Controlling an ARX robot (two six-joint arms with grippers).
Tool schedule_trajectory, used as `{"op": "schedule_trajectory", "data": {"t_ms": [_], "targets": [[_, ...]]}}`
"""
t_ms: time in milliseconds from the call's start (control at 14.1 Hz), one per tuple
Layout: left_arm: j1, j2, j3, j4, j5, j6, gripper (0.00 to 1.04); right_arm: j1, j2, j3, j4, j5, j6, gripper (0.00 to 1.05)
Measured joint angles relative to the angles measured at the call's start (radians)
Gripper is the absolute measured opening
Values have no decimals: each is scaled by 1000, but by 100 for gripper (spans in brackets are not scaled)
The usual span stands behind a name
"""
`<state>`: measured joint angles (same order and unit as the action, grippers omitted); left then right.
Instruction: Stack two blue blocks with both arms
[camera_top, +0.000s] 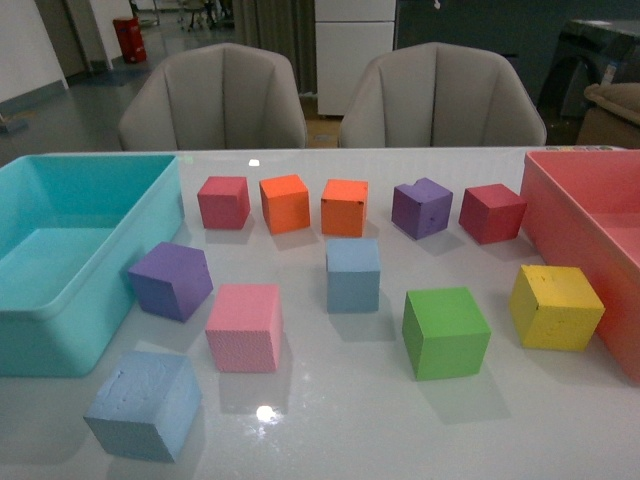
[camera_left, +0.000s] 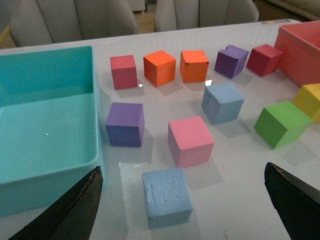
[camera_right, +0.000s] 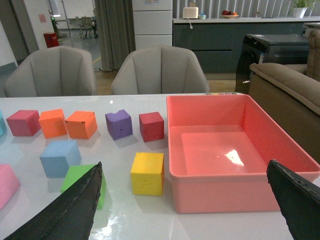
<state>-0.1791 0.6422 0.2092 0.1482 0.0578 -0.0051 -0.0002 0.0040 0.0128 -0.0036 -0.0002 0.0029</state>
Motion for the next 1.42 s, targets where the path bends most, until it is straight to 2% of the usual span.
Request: {"op": "schedule_trajectory", "data": {"t_ms": [142, 213, 427, 1067, 1423], "targets": [[-69, 346, 114, 212, -63, -25, 98, 0, 0, 0, 0, 0, 0, 98], [-102, 492, 174, 258, -94, -35, 98, 0, 0, 0, 0, 0, 0, 98], [-139, 812, 260, 196, -130, -72, 98, 0, 0, 0, 0, 0, 0, 98], [-90, 1017, 341, 167, -156, -125, 98, 0, 0, 0, 0, 0, 0, 98], [-95, 1105, 341, 201, -170, -117, 98, 0, 0, 0, 0, 0, 0, 98]]}}
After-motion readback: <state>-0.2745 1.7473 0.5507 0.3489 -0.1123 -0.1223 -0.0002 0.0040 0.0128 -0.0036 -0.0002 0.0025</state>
